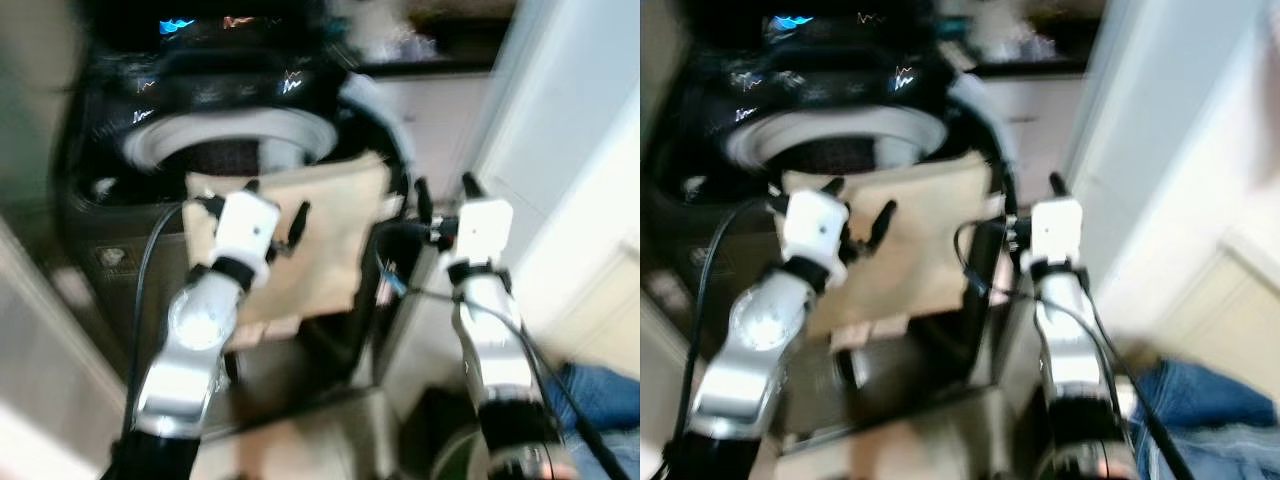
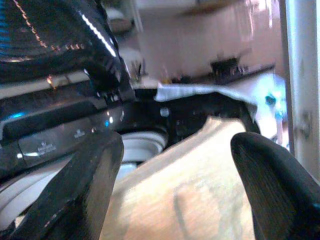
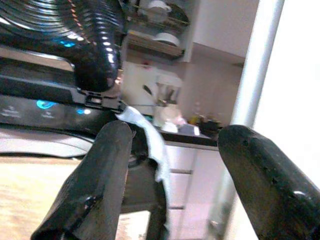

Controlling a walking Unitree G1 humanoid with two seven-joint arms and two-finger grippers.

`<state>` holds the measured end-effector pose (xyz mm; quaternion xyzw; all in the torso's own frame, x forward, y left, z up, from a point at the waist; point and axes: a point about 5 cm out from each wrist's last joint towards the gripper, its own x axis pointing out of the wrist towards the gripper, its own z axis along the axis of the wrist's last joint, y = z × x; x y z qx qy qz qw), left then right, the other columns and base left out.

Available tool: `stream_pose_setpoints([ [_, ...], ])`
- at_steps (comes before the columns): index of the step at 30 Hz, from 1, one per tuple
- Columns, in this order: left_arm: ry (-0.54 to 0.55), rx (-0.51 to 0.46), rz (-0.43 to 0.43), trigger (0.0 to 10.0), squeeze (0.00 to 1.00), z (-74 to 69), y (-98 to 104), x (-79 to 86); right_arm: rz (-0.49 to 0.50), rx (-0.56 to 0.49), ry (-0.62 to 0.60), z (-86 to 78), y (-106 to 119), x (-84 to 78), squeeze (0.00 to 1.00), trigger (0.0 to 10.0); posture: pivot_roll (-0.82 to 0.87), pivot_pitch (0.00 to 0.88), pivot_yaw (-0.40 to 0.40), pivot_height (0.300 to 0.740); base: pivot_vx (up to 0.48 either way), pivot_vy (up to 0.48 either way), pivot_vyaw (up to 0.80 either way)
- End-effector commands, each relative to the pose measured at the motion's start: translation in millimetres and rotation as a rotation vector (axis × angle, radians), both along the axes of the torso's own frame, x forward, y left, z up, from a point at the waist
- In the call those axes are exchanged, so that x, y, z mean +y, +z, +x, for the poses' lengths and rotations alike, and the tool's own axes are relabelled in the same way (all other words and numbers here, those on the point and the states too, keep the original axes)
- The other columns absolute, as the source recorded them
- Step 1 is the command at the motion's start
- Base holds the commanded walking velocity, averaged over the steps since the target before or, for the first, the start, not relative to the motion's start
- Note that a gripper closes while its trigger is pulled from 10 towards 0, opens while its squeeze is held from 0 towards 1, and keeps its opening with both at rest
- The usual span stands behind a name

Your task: Clothes washing

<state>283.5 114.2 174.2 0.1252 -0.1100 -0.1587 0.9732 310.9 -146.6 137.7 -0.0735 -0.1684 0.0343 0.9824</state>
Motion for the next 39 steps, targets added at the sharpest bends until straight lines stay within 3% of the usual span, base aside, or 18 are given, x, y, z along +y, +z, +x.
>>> stream_pose_setpoints([
  [1, 0.008, 0.013, -0.007, 10.0, 0.0, 0.1, -4, 0.3, -0.009, 0.005, 0.011, 4.3, 3, 0.1, 0.0, 10.0, -0.01, 0.0, -0.048, 0.74, 0.0, 0.0, -0.76],
  [12, -0.164, 0.082, 0.044, 10.0, 0.0, 5.4, -20, -13.8, 0.011, 0.062, -0.039, 2.2, -8, -24.3, 0.0, 10.0, -0.09, 0.0, -0.002, 0.74, 0.0, 0.085, -0.75],
  [17, -0.168, 0.098, 0.059, 10.0, 0.0, 7.7, -30, -19.4, 0.015, 0.086, -0.024, -11.9, -18, -24.8, 0.0, 10.0, -0.1, 0.0, -0.007, 0.74, 0.0, 0.349, -0.71],
  [23, -0.184, 0.095, 0.095, 10.0, 0.0, 9.2, -33, -24.5, 0.039, 0.089, -0.041, -12.7, -22, -27.1, 0.0, 10.0, -0.1, 0.0, 0.001, 0.74, 0.0, 0.0, -0.69],
  [24, -0.174, 0.095, 0.094, 10.0, 0.0, 10.2, -33, -24.1, 0.051, 0.085, -0.049, -21.1, -25, -30.9, 0.0, 10.0, -0.1, 0.0, -0.002, 0.74, 0.0, 0.0, -0.66],
  [26, -0.11, 0.139, 0.065, 10.0, 0.0, 13.1, -43, -15.6, -0.012, 0.201, -0.043, -67.5, -61, -47.2, 0.0, 10.0, -0.1, 0.0, -0.001, 0.74, 0.0, 0.0, -0.65],
  [27, -0.118, 0.139, 0.087, 10.0, 0.0, 12.4, -45, -17.3, -0.033, 0.214, -0.054, -78.7, -66, -50.9, 0.0, 10.0, -0.1, 0.0, 0.002, 0.74, 0.0, 0.0, -0.65],
  [29, -0.18, 0.119, 0.108, 10.0, 0.0, 11.0, -43, -31.0, -0.036, 0.212, -0.066, -84.0, -69, -50.7, 0.0, 10.0, -0.12, 0.0, 0.022, 0.74, 0.0, 0.0, -0.32],
  [33, -0.255, 0.101, 0.135, 10.0, 0.0, 12.4, -41, -39.5, -0.035, 0.186, -0.106, -68.4, -70, -57.9, 0.0, 10.0, -0.15, 0.0, 0.054, 0.74, 0.0, -0.48, 0.0],
  [39, -0.235, 0.102, 0.135, 10.0, 0.0, 20.3, -40, -41.1, -0.039, 0.14, -0.098, -56.4, -63, -53.4, 0.0, 10.0, -0.17, 0.0, 0.076, 0.74, 0.146, -0.424, 0.0],
])
